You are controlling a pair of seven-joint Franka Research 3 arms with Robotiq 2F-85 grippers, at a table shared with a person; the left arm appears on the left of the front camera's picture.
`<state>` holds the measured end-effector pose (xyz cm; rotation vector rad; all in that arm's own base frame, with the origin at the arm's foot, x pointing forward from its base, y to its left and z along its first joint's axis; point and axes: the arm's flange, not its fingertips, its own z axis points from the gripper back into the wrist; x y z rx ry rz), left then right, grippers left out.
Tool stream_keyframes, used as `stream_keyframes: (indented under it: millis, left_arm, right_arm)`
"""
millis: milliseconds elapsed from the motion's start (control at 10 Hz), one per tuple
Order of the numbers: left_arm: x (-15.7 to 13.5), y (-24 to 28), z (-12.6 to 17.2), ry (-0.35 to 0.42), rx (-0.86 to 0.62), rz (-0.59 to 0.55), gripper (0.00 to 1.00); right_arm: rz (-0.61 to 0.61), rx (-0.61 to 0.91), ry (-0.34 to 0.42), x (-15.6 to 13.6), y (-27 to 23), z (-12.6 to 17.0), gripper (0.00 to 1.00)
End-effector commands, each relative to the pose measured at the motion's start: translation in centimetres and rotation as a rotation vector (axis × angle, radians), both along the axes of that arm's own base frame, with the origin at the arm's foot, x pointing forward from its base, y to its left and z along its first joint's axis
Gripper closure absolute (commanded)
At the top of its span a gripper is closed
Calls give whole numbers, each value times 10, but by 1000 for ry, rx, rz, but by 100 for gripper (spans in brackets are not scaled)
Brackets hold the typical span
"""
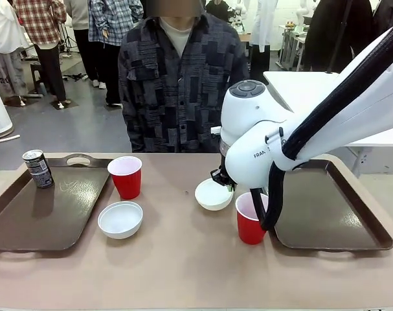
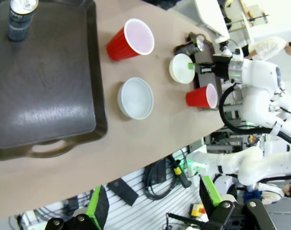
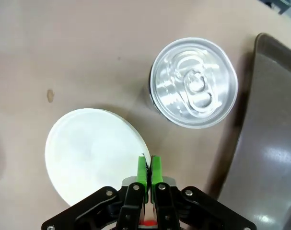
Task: Prepare tableware on both trays.
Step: Pick up a Picnic Bowl from the table and place it on a Handle tray.
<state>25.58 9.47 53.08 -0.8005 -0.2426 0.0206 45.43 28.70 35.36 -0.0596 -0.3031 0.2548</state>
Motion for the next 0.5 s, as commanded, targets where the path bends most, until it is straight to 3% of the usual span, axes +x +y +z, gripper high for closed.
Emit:
stream_keyframes:
  millis: [0,400]
  left_arm:
    - [0,-2,2,6,-18,10,0]
    - [0,-2,2,6,-18,10,0]
  right_arm:
    - [43,-33,39,-20,-9,22,100]
    - [33,57,-78,-56,-35,130,100]
